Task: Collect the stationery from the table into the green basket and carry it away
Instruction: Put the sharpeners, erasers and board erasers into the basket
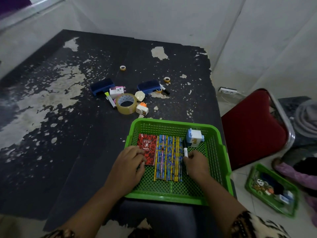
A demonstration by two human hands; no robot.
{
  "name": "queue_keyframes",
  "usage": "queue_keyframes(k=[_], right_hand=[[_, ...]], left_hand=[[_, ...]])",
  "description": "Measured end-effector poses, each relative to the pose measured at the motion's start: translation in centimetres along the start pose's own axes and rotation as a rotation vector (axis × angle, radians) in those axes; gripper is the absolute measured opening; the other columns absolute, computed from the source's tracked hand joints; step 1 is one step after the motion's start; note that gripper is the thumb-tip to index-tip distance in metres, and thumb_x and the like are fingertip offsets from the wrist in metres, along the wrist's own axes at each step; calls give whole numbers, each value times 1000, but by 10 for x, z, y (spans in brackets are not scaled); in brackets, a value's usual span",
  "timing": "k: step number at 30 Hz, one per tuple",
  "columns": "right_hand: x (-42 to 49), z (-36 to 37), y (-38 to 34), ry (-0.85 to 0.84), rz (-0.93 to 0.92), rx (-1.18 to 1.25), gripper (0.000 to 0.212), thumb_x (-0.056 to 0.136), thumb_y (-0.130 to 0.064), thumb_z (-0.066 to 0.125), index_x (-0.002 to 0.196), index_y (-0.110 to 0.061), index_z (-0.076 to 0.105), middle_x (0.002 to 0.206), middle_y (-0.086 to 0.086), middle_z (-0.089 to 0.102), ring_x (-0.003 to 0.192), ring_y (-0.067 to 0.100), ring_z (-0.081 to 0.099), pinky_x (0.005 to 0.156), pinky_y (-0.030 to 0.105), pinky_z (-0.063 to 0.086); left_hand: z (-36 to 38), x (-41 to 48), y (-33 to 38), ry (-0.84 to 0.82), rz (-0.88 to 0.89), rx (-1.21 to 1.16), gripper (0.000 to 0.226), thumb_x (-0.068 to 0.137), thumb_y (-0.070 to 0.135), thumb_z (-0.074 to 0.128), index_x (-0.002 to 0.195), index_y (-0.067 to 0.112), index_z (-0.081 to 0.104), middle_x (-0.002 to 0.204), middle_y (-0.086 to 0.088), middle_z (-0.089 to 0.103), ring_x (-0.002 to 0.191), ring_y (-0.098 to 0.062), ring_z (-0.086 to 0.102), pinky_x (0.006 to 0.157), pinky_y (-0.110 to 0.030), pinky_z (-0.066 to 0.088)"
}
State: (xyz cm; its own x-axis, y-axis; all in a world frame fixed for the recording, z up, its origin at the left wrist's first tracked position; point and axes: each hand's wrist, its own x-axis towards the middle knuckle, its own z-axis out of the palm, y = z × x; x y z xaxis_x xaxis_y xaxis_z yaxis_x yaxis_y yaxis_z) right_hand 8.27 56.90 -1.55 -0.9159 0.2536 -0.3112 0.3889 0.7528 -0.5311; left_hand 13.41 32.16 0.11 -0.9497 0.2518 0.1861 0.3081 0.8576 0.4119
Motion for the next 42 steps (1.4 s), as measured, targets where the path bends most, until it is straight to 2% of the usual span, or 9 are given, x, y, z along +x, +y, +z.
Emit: queue_keyframes(k=[7,13,18,23,26,29,33,38,42], right_hand=[[9,8,-5,53,29,-19,26,90,-29,64,77,-7,61,75,9,63,66,24,59,57,27,39],[11,6,-10,96,34,-20,28,90,-32,65,93,-5,61,90,14,67,83,31,65,64,28,39],[2,6,0,30,19,-42,21,87,-28,67,84,-10,58,83,10,66,73,25,64,64,34,51],[3,9,-4,13,-2,-27,17,89,-21,64,82,-8,56,84,11,65,70,24,60,59,29,41],[1,5,-7,28,-34,-74,17,89,-25,63,84,-10,55,86,10,63,73,25,60,61,31,43],[-8,1,-15,104,-141,-119,14,91,-25,59,90,-11,57,90,8,60,75,23,59,63,33,47],[-12,-5,-42,139,-367,-81,11,94,-22,53,91,-14,59,91,3,57,76,16,53,62,29,41],[15,-5,-102,166,-660,-105,13,93,-21,54,94,-10,61,92,3,52,84,18,49,75,35,45],[50,8,-137,111,-717,-214,24,97,-33,44,106,-14,57,102,3,51,92,19,47,81,38,46]], left_hand=[[0,0,0,0,3,26,24,89,29,48,89,20,70,106,8,63,115,-12,50,102,-23,32],[-1,0,2,5,-2,16,25,89,28,47,89,19,70,105,7,64,114,-12,50,102,-19,27],[-1,0,2,14,-6,-8,23,89,27,48,89,19,70,105,7,64,114,-12,49,102,-19,28],[-1,-1,3,26,-13,-24,25,89,29,47,90,19,70,106,8,64,115,-10,49,101,-24,34],[-2,-1,3,30,-14,-46,24,90,29,47,91,20,70,107,9,63,116,-9,48,101,-27,37],[-4,-1,4,47,-19,-90,23,91,28,48,92,20,69,108,10,62,117,-6,47,101,-28,38],[-11,0,6,76,-22,-203,21,93,28,49,93,20,68,106,12,62,113,-3,50,98,-23,41],[-30,17,2,126,-106,-341,17,94,28,52,94,20,66,93,13,61,91,-4,58,76,-21,47],[-47,47,-8,223,-285,-478,12,94,13,61,86,16,68,76,11,63,70,-4,59,60,-8,39]])
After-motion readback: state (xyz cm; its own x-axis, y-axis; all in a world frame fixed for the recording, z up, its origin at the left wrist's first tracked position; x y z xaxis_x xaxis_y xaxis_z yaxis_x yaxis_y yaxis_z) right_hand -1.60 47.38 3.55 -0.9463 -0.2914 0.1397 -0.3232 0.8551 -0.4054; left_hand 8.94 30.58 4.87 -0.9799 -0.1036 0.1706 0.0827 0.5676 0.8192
